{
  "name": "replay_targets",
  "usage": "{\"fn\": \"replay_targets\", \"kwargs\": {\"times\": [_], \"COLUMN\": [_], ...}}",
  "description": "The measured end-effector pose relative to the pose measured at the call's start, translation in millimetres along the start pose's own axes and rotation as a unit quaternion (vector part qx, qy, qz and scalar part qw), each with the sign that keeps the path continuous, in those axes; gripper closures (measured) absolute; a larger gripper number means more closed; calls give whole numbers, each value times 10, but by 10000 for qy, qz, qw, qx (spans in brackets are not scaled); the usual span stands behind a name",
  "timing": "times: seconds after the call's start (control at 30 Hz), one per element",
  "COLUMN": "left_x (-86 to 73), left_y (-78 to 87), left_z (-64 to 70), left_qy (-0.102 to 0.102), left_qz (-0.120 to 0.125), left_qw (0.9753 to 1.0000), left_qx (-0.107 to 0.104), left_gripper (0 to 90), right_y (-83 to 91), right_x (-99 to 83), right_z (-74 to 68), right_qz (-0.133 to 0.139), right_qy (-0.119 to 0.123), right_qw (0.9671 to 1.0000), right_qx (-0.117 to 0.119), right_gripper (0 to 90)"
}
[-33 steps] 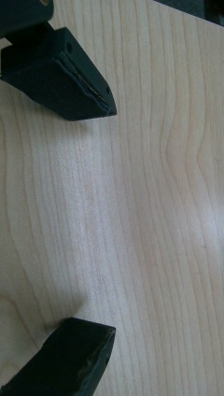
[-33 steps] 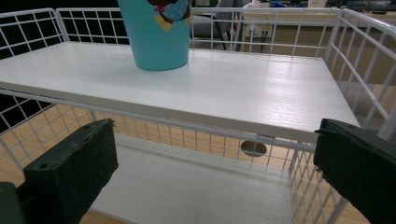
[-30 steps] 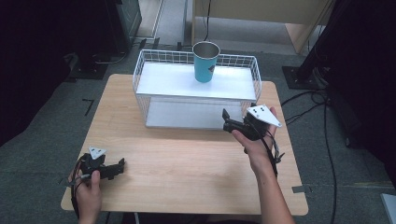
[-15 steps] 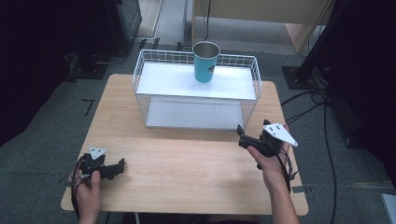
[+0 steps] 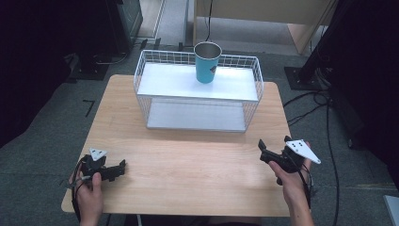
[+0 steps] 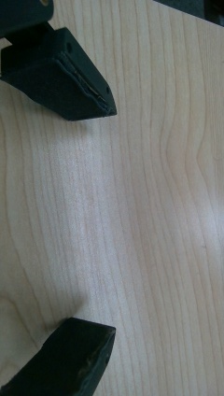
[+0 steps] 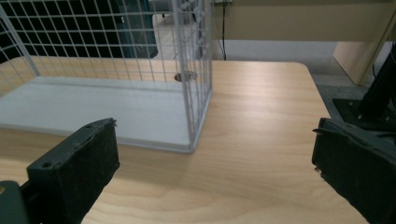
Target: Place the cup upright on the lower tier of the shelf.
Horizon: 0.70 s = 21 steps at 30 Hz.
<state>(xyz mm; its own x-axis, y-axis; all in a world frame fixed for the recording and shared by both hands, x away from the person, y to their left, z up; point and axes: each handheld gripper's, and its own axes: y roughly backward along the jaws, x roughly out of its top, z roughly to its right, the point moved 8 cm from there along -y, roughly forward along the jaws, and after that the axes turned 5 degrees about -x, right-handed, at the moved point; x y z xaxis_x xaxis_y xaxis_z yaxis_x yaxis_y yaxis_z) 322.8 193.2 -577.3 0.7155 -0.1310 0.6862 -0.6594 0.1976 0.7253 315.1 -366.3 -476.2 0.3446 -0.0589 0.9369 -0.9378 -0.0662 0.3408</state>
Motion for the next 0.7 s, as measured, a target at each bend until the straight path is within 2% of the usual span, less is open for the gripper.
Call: {"fn": "replay_targets", "kwargs": {"times": [0.03, 0.07, 0.1, 0.13, 0.17, 0.37, 0.47, 0.53, 0.6, 0.63, 0.67, 0.7], "left_x": [0, 0, 0, 0, 0, 0, 0, 0, 0, 0, 0, 0], "left_y": [0, 0, 0, 0, 0, 0, 0, 0, 0, 0, 0, 0], "left_z": [0, 0, 0, 0, 0, 0, 0, 0, 0, 0, 0, 0], "left_qy": [0, 0, 1, 1, 0, 0, 0, 0, 0, 1, 1, 2], "left_qz": [1, 1, 1, 1, 1, 2, 2, 1, 1, 2, 2, 1], "left_qw": [10000, 10000, 10000, 10000, 10000, 10000, 10000, 10000, 10000, 10000, 10000, 10000], "left_qx": [0, 0, 0, 0, 1, 1, 2, 1, 1, 1, 1, 1], "left_gripper": [0, 0, 0, 0, 0, 0, 0, 0, 0, 0, 0, 0], "right_y": [16, 16, 32, 32, 36, 49, 64, 86, 101, 129, 129, 149], "right_x": [-58, -58, -123, -123, -195, -468, -611, -709, -747, -799, -799, -847], "right_z": [89, 89, 169, 169, 241, 451, 598, 688, 712, 743, 743, 754], "right_qz": [-12, -12, -52, -52, -85, -373, -648, -891, -992, -1126, -1126, -1259], "right_qy": [-78, -78, -147, -147, -173, -86, -45, 70, 66, 45, 45, 21], "right_qw": [10000, 10000, 9999, 9999, 9998, 9991, 9972, 9947, 9937, 9924, 9924, 9909], "right_qx": [-21, -21, -46, -46, -51, -175, -382, -510, -518, -493, -493, -477], "right_gripper": [4, 4, 4, 4, 4, 4, 27, 31, 31, 30, 30, 31]}}
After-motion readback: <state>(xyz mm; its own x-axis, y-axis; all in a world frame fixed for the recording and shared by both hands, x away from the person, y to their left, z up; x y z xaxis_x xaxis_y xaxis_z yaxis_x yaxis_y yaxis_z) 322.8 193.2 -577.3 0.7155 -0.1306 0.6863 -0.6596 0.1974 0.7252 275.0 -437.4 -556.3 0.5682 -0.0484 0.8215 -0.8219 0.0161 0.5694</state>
